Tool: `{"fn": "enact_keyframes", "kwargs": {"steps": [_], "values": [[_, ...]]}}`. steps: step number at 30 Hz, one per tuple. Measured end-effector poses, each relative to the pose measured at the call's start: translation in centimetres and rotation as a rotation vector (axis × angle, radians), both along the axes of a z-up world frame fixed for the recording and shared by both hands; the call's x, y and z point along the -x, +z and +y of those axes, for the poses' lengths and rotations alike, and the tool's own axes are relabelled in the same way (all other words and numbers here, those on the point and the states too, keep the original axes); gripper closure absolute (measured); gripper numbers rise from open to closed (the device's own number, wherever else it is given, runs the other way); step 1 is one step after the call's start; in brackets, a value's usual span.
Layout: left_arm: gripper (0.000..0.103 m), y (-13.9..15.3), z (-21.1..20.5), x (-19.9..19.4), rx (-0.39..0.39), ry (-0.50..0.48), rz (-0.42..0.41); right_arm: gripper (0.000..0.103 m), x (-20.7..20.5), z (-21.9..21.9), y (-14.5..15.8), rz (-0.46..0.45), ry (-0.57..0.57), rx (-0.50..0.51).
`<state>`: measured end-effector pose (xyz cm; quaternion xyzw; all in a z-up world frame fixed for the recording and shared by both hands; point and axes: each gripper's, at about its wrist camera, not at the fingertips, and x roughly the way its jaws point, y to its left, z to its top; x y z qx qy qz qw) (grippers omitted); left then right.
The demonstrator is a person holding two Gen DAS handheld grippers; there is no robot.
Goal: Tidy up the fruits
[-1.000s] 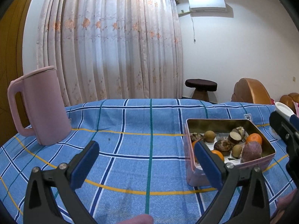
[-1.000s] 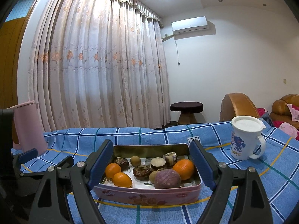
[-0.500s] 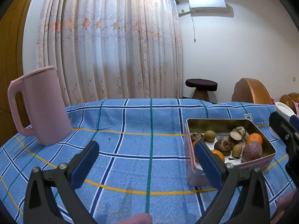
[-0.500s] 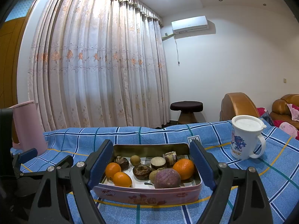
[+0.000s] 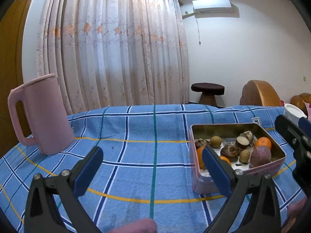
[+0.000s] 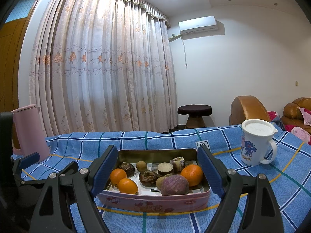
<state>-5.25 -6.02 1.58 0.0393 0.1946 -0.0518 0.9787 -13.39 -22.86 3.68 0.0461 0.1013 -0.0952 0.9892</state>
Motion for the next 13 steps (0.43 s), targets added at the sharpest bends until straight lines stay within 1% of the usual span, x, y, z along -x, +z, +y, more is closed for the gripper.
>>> {"fn": "enact_keyframes", "kwargs": {"steps": [5, 13], "values": [[0.000, 0.00, 0.09, -0.23, 0.023, 0.000, 0.019, 0.018, -0.05, 0.15, 0.00, 0.006, 0.006, 0.004], [0.000, 0.04, -0.15, -0.30, 0.026, -0.009, 0.024, 0.018, -0.25, 0.08, -0.12, 0.017, 0.012, 0.001]]}}
